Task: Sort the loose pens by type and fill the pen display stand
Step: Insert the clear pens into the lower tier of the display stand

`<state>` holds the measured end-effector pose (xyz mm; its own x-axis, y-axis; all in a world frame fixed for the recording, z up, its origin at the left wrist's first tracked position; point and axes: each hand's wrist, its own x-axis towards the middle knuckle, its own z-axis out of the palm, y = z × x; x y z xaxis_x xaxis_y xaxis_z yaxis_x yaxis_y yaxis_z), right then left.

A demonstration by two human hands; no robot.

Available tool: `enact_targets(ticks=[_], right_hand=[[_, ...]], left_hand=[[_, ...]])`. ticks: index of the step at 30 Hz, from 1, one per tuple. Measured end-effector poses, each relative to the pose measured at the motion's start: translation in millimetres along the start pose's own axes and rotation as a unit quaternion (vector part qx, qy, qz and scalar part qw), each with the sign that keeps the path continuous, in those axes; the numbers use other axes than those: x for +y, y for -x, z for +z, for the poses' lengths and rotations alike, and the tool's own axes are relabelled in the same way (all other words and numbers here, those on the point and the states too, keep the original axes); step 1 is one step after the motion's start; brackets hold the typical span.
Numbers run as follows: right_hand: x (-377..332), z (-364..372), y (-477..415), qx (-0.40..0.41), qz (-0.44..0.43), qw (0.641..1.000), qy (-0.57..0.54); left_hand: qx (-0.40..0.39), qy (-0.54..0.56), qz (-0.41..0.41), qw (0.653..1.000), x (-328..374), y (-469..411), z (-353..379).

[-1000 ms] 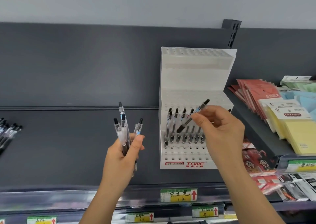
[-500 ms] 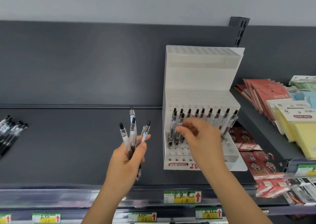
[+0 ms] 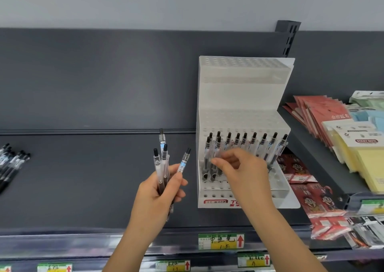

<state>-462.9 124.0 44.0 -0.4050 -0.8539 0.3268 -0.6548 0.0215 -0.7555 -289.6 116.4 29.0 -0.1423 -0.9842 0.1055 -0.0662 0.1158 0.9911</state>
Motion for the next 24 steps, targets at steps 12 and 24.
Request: enact_targets(ticks=[12, 24], right_hand=[[-17, -3, 23, -0.165, -0.036, 0.969, -0.18], [-11, -49, -4, 0.112, -0.036, 0.98, -0.158]], left_hand=[[-0.108, 0.009, 0.042, 0.993, 0, 2, 11], [-0.003, -0.04, 0.057, 0.998, -5, -4, -2]])
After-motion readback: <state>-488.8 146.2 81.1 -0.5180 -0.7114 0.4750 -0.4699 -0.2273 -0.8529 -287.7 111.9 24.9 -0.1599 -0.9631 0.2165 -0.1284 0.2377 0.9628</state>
